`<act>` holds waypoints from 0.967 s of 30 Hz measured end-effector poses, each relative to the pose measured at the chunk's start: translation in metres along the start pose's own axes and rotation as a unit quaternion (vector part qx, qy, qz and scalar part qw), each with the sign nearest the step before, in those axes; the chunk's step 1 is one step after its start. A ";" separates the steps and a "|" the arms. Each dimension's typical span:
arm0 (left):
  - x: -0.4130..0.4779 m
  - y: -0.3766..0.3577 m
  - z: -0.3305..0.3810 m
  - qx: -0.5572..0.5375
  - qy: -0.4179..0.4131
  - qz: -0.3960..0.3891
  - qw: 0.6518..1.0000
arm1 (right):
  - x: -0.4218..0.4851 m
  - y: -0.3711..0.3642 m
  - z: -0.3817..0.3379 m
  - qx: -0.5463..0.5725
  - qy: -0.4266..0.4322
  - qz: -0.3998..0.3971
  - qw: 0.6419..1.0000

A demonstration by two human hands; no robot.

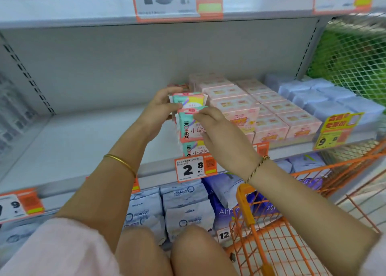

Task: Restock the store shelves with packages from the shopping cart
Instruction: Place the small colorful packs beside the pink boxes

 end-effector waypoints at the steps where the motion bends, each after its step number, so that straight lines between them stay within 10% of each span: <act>1: -0.001 -0.002 -0.003 -0.005 0.015 -0.003 1.000 | 0.000 -0.001 0.000 0.003 -0.001 0.000 1.000; 23: -0.022 -0.005 0.008 0.071 0.006 0.048 0.996 | -0.010 0.009 -0.005 0.032 0.006 0.048 0.998; 29: -0.087 -0.016 0.080 0.234 -0.240 0.236 0.912 | -0.056 0.052 0.007 0.035 -0.001 0.091 0.995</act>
Point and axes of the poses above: each hand's wrist, its own x-axis towards the middle knuckle, its own y-axis out of the back of the hand, z = x × y, the point moved 10 cm from there along x, towards the middle knuckle, and after that the axes turned 10 degrees about x, right-handed, at the moved point
